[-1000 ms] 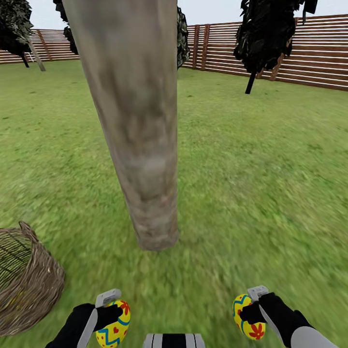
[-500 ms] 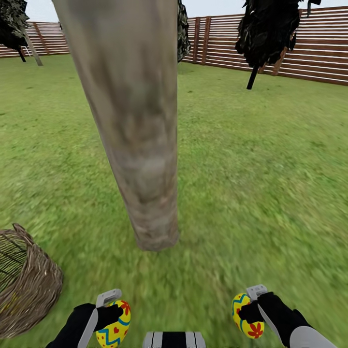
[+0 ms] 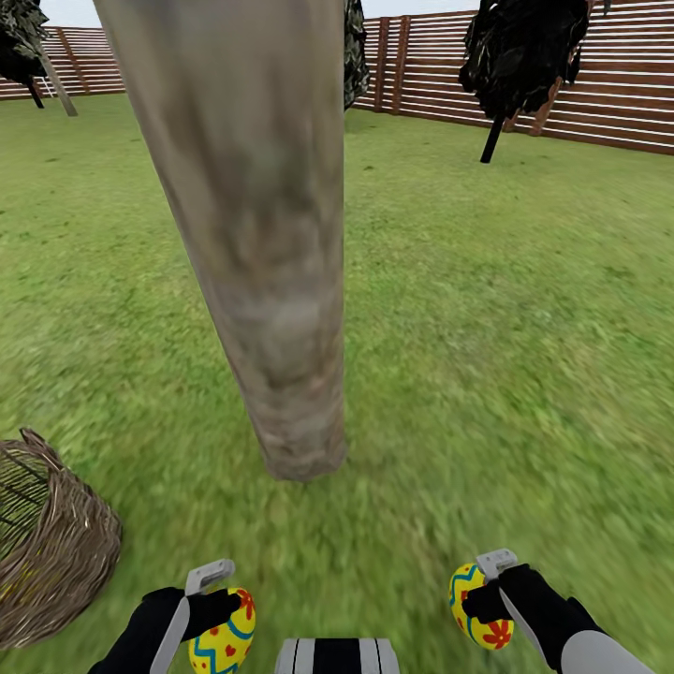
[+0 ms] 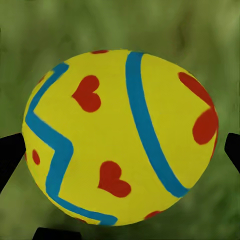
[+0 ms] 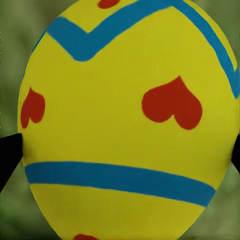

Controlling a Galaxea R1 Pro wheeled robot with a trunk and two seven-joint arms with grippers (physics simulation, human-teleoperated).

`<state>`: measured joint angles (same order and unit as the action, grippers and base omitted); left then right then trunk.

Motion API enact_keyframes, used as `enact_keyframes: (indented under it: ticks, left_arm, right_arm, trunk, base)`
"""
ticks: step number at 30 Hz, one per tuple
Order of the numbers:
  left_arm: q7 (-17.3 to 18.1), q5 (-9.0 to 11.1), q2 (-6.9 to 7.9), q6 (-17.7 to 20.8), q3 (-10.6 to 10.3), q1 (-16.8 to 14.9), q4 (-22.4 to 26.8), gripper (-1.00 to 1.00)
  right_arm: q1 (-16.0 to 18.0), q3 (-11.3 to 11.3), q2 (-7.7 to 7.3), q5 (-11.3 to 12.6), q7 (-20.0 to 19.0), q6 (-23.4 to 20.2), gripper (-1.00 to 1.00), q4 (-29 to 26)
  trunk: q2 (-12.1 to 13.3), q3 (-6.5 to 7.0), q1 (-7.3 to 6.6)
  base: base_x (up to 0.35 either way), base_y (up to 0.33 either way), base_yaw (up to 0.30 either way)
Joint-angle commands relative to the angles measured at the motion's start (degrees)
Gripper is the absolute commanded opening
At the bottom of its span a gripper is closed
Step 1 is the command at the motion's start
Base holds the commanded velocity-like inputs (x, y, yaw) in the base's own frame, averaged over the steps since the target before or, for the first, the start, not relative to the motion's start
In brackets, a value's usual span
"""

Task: Take the three Easter eggs out of the wicker basket on the lawn in the garden, then place them on the lawn next to a single tree (choose any tree) so that all three eggs are next to the same tree and none are left in the basket.

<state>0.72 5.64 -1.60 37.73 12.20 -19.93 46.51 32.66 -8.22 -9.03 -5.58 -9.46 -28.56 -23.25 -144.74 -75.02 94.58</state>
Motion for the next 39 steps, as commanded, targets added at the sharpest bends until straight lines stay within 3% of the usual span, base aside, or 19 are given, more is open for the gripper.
enact_keyframes:
  ticks: [1,9,24,39]
  left_arm:
    - [0.07,0.34,-0.07,0.33,0.27,-0.02,0.08,1.0]
    - [0.07,0.41,-0.15,0.24,0.23,-0.02,0.01,1.0]
    - [0.02,0.64,-0.42,0.33,0.1,-0.02,-0.25,1.0]
    - [0.05,0.52,-1.03,0.33,0.1,-0.02,-0.42,1.0]
  right_arm:
    - [-0.06,-0.12,-0.02,0.13,-0.48,-0.35,1.0,0.66]
    - [-0.06,-0.13,-0.01,0.13,-0.48,-0.35,1.0,0.66]
    - [-0.06,-0.13,0.07,0.13,-0.48,-0.35,1.0,0.66]
    - [-0.06,-0.13,0.07,0.13,-0.48,-0.35,1.0,0.69]
  trunk:
    - [-0.01,-0.05,0.0]
    - [-0.01,-0.05,0.0]
    - [0.19,3.27,-0.38]
    - [0.39,6.6,-0.77]
  base:
    - [0.0,0.0,0.0]
    - [0.0,0.0,0.0]
    - [-0.002,0.0,0.0]
    - [-0.321,0.145,0.0]
